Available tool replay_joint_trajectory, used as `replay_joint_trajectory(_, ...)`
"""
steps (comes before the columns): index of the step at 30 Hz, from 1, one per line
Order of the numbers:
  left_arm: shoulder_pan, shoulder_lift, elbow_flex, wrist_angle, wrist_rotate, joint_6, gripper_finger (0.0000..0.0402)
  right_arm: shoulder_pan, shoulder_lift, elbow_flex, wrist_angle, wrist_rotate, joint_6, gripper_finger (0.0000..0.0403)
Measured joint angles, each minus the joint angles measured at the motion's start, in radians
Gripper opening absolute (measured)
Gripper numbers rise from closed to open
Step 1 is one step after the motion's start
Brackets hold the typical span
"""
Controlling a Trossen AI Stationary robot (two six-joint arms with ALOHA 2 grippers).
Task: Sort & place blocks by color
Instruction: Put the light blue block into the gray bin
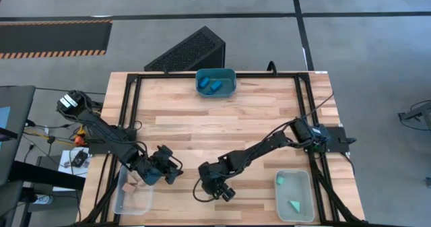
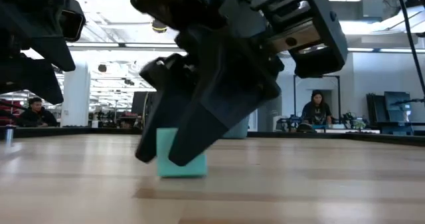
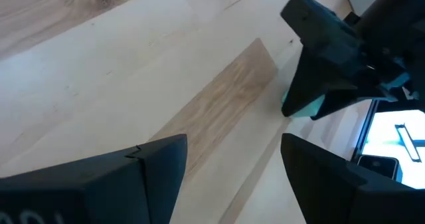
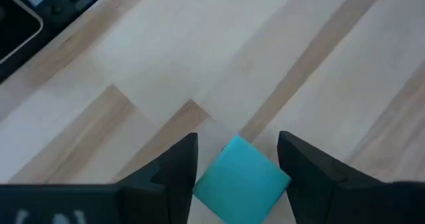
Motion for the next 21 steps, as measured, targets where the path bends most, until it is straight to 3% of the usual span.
replay_joint_trajectory(4,0.0,0.0,0.0,0.0,-0.02,0.006,0.023,-0.018,-0.001,0.002,-0.018,-0.001,0.074,0.0179)
replay_joint_trajectory(11,0.027,0.0,0.0,0.044,-0.089,0.001,0.023,-0.054,-0.029,0.002,-0.155,0.004,0.139,0.0192)
replay_joint_trajectory(21,0.198,0.0,0.0,0.263,-0.047,0.293,0.023,-0.128,-0.256,0.0,-0.379,0.141,0.138,0.0191)
